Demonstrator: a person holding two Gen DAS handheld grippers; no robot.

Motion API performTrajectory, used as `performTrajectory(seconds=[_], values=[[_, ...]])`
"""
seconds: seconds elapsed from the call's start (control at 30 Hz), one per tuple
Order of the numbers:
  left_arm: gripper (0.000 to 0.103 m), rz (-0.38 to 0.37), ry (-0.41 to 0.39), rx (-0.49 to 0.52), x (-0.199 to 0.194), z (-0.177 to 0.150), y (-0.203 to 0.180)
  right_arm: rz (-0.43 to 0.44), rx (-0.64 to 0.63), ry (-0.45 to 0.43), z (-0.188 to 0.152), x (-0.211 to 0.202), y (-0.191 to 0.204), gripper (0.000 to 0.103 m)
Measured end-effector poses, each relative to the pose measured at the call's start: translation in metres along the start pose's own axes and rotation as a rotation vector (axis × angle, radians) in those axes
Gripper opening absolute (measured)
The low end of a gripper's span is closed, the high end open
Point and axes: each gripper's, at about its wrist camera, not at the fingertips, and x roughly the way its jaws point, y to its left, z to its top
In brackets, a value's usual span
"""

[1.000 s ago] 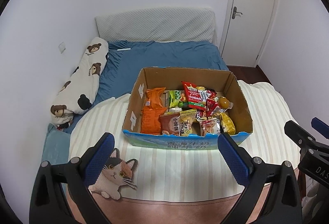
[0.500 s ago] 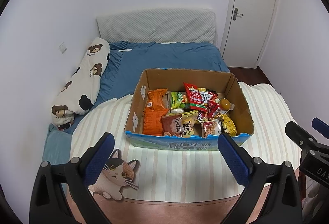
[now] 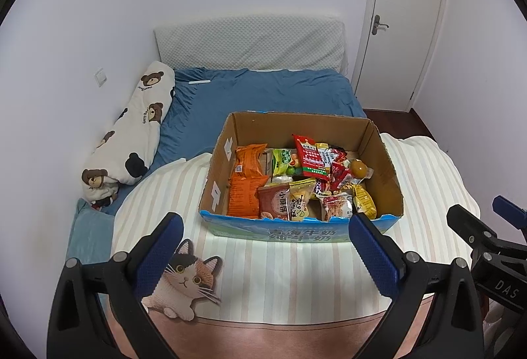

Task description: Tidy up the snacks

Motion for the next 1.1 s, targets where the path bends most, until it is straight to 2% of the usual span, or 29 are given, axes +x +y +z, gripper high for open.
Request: performTrajectory(seconds=[1.1], values=[[0.103,-0.008,-0.001,0.01,-0.0069,-0.0007,-0.0001,0.021,0.002,0.0,-0.0014,-0.0024,0.0,0.102]])
